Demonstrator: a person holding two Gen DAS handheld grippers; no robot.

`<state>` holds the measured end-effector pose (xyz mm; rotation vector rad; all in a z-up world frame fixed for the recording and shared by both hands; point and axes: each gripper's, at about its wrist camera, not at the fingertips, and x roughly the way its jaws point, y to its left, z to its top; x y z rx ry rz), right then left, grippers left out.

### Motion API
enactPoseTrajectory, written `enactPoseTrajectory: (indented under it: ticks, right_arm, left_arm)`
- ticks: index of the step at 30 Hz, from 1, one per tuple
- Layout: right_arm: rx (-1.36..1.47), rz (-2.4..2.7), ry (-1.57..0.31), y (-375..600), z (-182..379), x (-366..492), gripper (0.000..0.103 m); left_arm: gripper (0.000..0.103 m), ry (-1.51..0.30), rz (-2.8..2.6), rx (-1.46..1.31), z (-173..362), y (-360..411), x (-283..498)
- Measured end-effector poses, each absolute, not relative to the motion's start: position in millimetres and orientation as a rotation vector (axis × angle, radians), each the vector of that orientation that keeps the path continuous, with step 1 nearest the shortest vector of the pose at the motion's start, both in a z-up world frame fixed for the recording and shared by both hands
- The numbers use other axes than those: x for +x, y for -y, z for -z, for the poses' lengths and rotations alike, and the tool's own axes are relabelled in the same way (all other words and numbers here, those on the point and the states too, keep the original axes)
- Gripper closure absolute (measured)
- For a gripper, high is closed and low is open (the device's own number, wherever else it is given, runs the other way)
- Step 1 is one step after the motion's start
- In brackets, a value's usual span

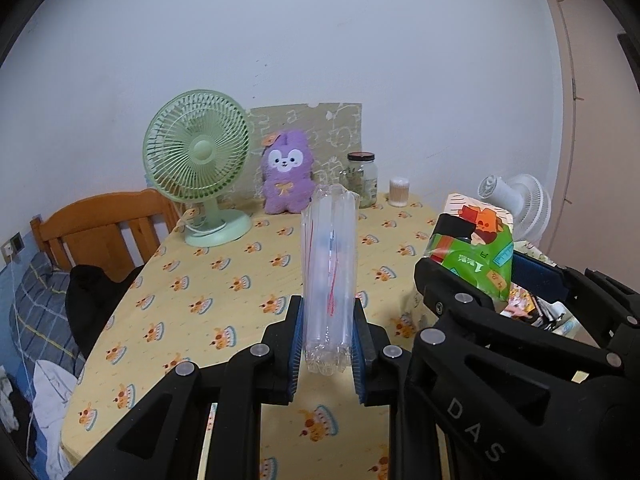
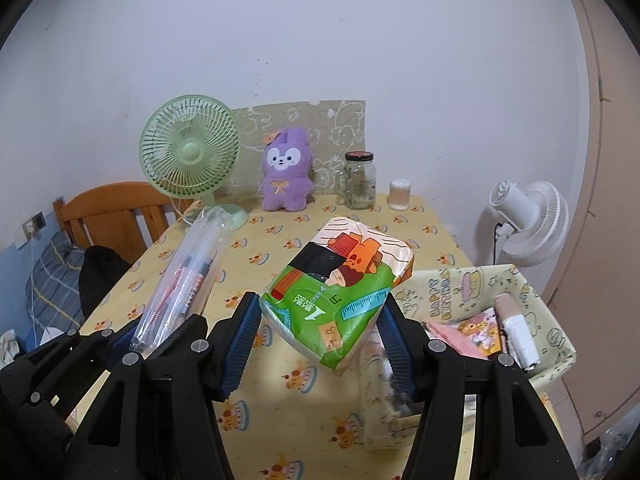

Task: Organize soft objects
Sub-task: 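Lift the green tissue pack and clear straws and carry both over the fabric box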

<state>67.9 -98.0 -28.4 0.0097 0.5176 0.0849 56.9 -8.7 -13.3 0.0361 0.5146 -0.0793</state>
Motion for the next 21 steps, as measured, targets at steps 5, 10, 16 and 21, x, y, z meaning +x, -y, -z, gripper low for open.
enactPoseTrajectory:
  ticks: [5, 10, 16, 21]
  right_arm:
    - [0.008, -0.072, -0.508, 111, 24, 69, 0.041]
    - [0.014, -0.066, -0.502, 121, 22, 71, 0.041]
    - [0.014, -0.053, -0.496, 135, 20, 72, 0.041]
    - [0.022, -0.038, -0.499, 146, 22, 72, 0.041]
  left_arm:
    - [0.083, -0.506, 0.091, 0.035, 9, 20, 59]
    - [0.083, -0.5, 0.103, 0.037, 7, 30, 61]
    - [0.083, -0.496, 0.122, 0.039, 7, 43, 66]
    - [0.083, -0.5, 0.142, 0.048, 8, 55, 70]
